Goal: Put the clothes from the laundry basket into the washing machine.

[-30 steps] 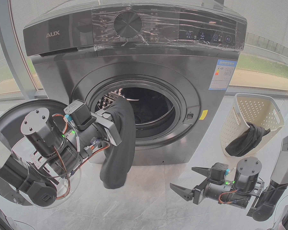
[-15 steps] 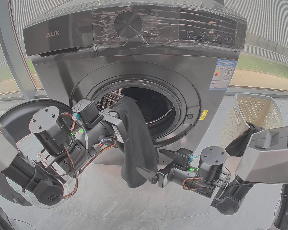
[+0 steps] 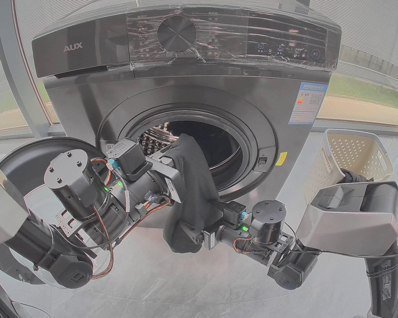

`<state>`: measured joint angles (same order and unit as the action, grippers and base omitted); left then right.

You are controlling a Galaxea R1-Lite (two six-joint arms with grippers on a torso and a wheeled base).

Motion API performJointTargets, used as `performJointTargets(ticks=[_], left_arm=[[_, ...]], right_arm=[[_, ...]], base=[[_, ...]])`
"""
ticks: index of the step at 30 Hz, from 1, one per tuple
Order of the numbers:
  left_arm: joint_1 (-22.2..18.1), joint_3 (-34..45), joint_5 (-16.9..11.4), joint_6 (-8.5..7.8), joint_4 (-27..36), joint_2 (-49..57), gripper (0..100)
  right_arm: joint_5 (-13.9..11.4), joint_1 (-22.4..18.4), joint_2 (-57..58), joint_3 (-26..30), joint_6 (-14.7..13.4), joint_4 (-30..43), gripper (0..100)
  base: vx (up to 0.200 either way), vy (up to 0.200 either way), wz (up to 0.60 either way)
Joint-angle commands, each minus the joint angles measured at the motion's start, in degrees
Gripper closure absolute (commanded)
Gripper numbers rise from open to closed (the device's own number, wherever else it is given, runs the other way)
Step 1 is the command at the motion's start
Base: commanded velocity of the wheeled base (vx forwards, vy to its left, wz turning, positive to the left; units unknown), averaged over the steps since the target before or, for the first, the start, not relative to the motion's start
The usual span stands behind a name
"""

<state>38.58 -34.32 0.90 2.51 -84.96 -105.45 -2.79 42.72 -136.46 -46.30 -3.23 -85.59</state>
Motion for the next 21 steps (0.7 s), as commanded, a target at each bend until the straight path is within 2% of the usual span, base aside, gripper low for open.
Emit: performJointTargets(ticks=[1, 9, 14, 15, 21], left_arm=[[0.4, -0.1, 0.0, 0.04, -0.5, -0.1, 100], [1.6, 0.4, 0.0, 0.13, -0.5, 0.9, 100], [1.9, 0.2, 0.2, 0.04, -0.3, 1.6, 100], [1.9, 0.2, 0.1, 0.13, -0.3, 1.7, 100], [0.6, -0.1, 0.2, 0.04, -0.4, 0.9, 100]], right_arm=[[2.5, -1.8, -2.4, -5.7, 0.0, 2.2, 0], [3.1, -2.4, -4.8, -10.4, 0.1, 3.1, 0], [3.1, -2.3, -6.5, -10.9, 0.3, 3.0, 0], [3.1, -2.3, -7.0, -10.9, 0.4, 2.5, 100], [2.9, -1.2, -6.2, -7.9, 0.3, 1.0, 100]], base=[[0.0, 0.0, 0.0], [0.0, 0.0, 0.0], [0.0, 0.0, 0.0], [0.0, 0.0, 0.0], [0.0, 0.0, 0.0]])
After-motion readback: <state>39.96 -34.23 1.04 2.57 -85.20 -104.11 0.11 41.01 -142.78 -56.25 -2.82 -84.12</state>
